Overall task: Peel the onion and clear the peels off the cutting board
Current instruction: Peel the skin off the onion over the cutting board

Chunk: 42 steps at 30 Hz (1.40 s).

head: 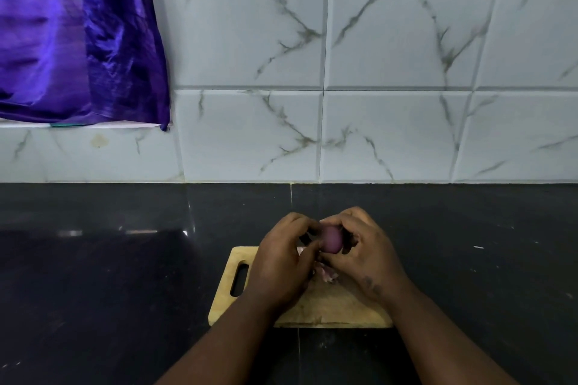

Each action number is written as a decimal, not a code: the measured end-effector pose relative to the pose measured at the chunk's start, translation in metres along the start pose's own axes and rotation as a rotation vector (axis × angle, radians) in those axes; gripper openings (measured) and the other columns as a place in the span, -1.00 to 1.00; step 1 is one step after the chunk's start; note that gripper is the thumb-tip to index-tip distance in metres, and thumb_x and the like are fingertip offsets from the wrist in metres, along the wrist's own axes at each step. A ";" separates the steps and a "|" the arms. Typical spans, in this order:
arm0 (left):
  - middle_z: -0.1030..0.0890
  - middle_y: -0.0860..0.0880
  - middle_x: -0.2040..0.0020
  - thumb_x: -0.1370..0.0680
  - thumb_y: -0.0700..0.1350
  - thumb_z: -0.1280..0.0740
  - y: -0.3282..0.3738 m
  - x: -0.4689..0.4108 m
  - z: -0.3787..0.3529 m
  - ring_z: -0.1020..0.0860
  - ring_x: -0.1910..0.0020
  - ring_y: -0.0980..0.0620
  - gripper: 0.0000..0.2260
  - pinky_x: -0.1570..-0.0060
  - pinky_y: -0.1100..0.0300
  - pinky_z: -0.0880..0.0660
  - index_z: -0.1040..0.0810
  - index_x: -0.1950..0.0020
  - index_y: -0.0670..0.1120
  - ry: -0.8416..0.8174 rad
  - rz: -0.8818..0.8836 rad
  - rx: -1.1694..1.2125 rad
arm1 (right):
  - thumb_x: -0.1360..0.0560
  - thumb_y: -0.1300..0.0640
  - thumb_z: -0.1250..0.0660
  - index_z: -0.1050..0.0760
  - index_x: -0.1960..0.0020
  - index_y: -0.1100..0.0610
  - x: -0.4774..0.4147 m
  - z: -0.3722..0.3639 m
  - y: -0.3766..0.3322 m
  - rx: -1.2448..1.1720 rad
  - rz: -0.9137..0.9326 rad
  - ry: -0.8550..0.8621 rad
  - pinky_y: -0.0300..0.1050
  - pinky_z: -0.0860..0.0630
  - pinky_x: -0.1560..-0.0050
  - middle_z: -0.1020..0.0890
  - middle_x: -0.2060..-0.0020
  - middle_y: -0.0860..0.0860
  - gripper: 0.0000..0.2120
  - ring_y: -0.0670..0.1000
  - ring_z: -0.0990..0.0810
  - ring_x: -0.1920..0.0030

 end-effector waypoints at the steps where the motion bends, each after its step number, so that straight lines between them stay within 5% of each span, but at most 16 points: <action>1: -0.60 0.18 -0.01 -0.59 -0.15 -0.45 0.000 0.000 0.000 -0.57 -0.03 0.18 -0.87 0.05 0.34 -0.50 -0.64 -0.09 0.05 -0.001 -0.010 -0.007 | -0.35 0.15 -0.66 -0.67 -0.13 -0.04 0.000 0.000 0.001 -0.004 -0.007 -0.002 -0.11 -0.66 0.06 -0.56 -0.02 -0.17 -0.61 -0.08 -0.64 -0.02; 6: -0.60 0.16 0.04 -0.56 -0.22 -0.47 -0.001 0.000 0.001 -0.59 0.02 0.15 -0.85 0.11 0.36 -0.49 -0.63 0.01 0.03 0.013 -0.025 -0.001 | -0.35 0.12 -0.67 -0.68 -0.15 -0.02 0.001 -0.002 0.001 -0.014 -0.026 -0.023 -0.13 -0.67 0.02 -0.56 -0.02 -0.18 -0.59 -0.11 -0.64 -0.04; 15: -0.66 0.09 0.08 -0.61 -0.23 -0.42 -0.013 -0.001 0.000 -0.63 0.05 0.10 -0.85 0.08 0.06 -0.62 -0.60 0.02 0.03 0.039 0.121 0.171 | -0.28 0.13 -0.71 -0.64 -0.09 -0.01 0.000 0.004 -0.001 -0.005 0.012 0.039 -0.13 -0.68 0.05 -0.58 -0.05 -0.13 -0.55 -0.12 -0.64 -0.08; 20: -0.67 0.15 0.02 -0.51 -0.04 -0.56 -0.006 0.000 -0.003 -0.63 -0.01 0.19 -0.83 0.06 0.31 -0.58 -0.65 -0.05 0.09 -0.017 0.109 0.146 | -0.30 0.09 -0.60 -0.61 -0.04 -0.06 0.002 0.002 -0.001 0.066 0.004 0.037 -0.06 -0.64 0.09 -0.53 0.00 -0.19 -0.65 -0.11 -0.63 0.02; 23: -0.65 0.14 0.06 -0.53 -0.08 -0.54 -0.006 -0.001 -0.001 -0.62 0.01 0.16 -0.90 0.11 0.27 -0.57 -0.66 0.02 0.06 0.006 0.089 0.121 | -0.31 0.06 -0.62 -0.56 -0.02 -0.08 0.002 0.000 -0.003 0.104 0.012 0.035 -0.05 -0.63 0.15 -0.52 -0.01 -0.19 -0.64 -0.12 -0.61 0.04; 26: -0.65 0.11 0.10 -0.55 -0.14 -0.51 -0.009 -0.002 0.002 -0.62 0.04 0.12 -0.93 0.10 0.13 -0.60 -0.67 0.07 0.01 0.035 0.087 0.131 | -0.30 0.07 -0.64 -0.54 -0.03 -0.08 0.002 -0.001 -0.003 0.098 0.024 0.017 -0.12 -0.62 0.16 -0.51 -0.02 -0.20 -0.60 -0.13 -0.60 0.03; 30: -0.66 0.13 0.08 -0.57 -0.20 -0.48 -0.009 -0.002 0.004 -0.62 0.02 0.12 -0.91 0.07 0.18 -0.60 -0.68 0.04 -0.01 0.075 0.068 0.099 | -0.28 0.13 -0.67 -0.55 -0.04 -0.05 0.002 0.000 -0.001 0.080 0.014 0.025 -0.36 -0.52 0.16 -0.56 0.01 -0.16 -0.57 -0.12 -0.59 0.05; 36: -0.66 0.13 0.10 -0.57 -0.25 -0.47 -0.014 -0.003 0.005 -0.63 0.03 0.15 -0.86 0.07 0.23 -0.59 -0.67 0.05 0.00 0.116 0.091 0.108 | -0.30 0.11 -0.67 -0.55 -0.04 -0.08 0.003 -0.002 0.000 0.004 -0.040 -0.001 -0.08 -0.68 0.11 -0.64 0.03 -0.11 -0.58 -0.07 -0.66 0.07; 42: -0.67 0.07 0.08 -0.61 -0.28 -0.40 -0.027 -0.003 0.002 -0.65 0.05 0.11 -0.82 0.06 0.14 -0.64 -0.66 0.04 0.01 0.133 0.220 0.242 | -0.31 0.16 -0.69 -0.59 -0.08 -0.02 0.004 -0.004 -0.001 -0.121 -0.092 -0.028 -0.01 -0.71 0.05 -0.70 -0.01 -0.05 -0.57 -0.04 -0.72 0.04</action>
Point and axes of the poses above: each hand's wrist, its own x-axis away from the middle knuckle, its own z-axis out of the back of the hand, y = z × x, the point moved 7 cm from there along -x, towards the middle knuckle
